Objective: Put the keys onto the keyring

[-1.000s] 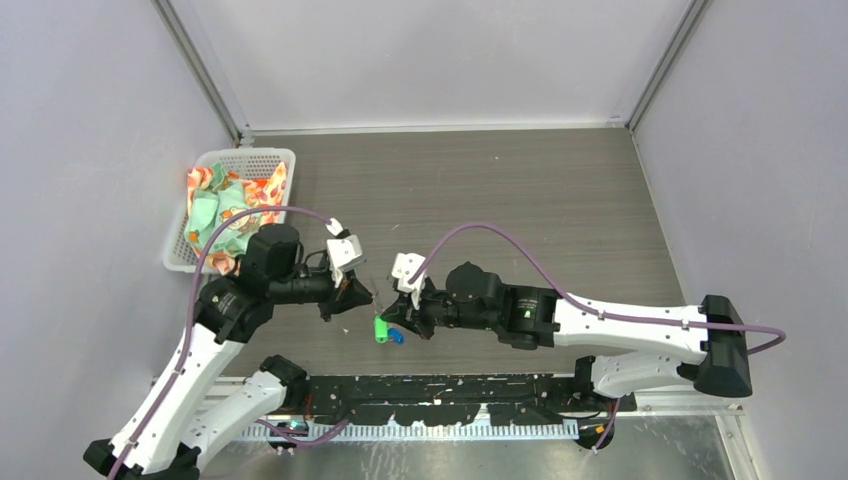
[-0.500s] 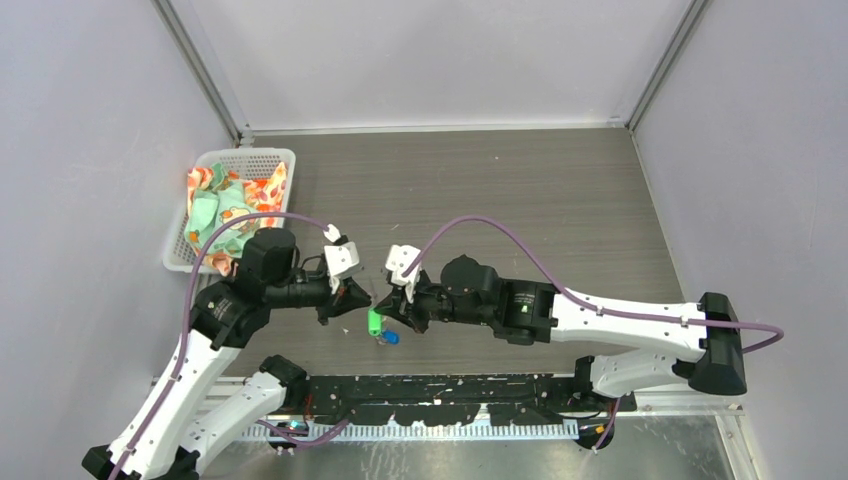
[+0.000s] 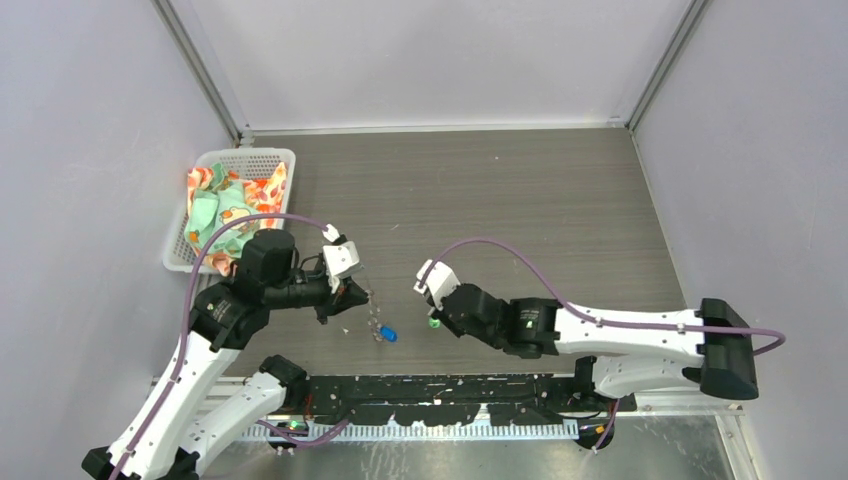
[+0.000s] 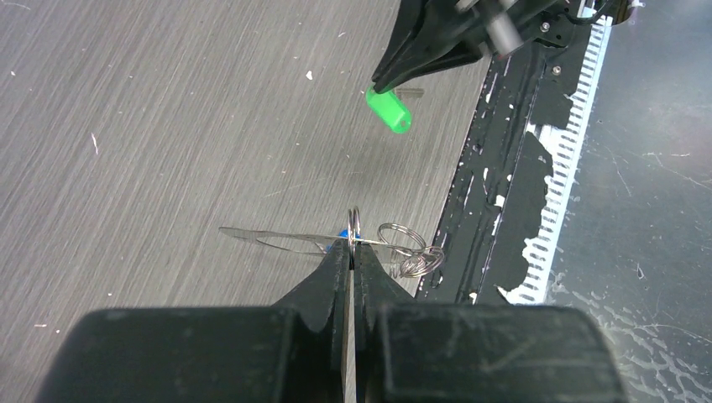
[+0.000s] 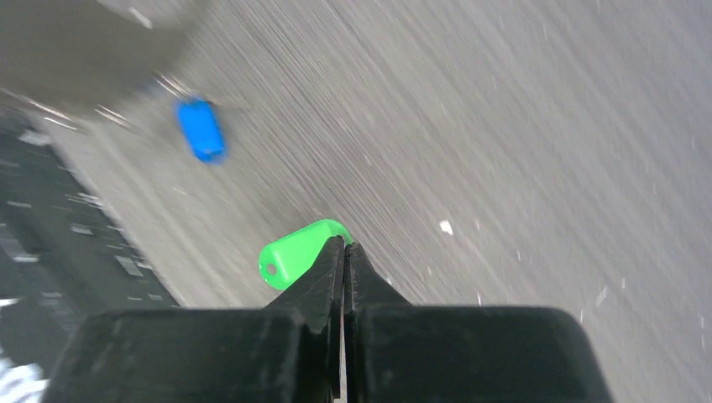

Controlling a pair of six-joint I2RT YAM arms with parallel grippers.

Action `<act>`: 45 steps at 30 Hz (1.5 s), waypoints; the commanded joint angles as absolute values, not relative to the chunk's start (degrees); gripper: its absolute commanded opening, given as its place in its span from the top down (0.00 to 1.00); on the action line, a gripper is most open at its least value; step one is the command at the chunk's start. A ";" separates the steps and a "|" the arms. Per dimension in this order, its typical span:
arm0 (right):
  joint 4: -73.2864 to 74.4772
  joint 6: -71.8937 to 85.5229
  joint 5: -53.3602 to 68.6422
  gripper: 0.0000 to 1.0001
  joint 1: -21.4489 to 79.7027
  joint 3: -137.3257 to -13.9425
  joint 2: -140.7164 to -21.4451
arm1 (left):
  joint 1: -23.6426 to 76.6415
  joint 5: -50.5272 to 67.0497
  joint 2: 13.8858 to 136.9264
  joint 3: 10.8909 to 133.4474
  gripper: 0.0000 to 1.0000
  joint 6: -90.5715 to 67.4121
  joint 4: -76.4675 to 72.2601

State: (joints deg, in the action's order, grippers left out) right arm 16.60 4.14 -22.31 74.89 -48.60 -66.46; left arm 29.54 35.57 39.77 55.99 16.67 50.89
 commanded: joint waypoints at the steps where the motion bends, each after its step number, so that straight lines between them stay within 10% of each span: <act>1: 6.99 11.30 -35.01 0.99 74.97 -38.14 -69.14 | 29.36 35.40 39.28 56.93 0.99 15.91 49.81; 11: -12.58 19.51 -36.02 0.97 74.02 -33.92 -87.68 | 29.36 35.35 39.45 57.30 0.99 15.09 50.48; 20: -4.42 29.26 -31.27 0.13 70.09 -29.09 -69.34 | 29.36 35.62 40.07 57.73 1.00 13.50 50.11; 31: -11.15 29.44 -20.42 0.50 69.26 -22.16 -68.29 | 29.36 35.29 40.78 58.62 1.00 12.51 49.57; 45: -19.96 23.85 -9.31 0.63 58.05 -21.95 -73.60 | 29.36 35.13 41.39 58.81 0.99 11.74 49.57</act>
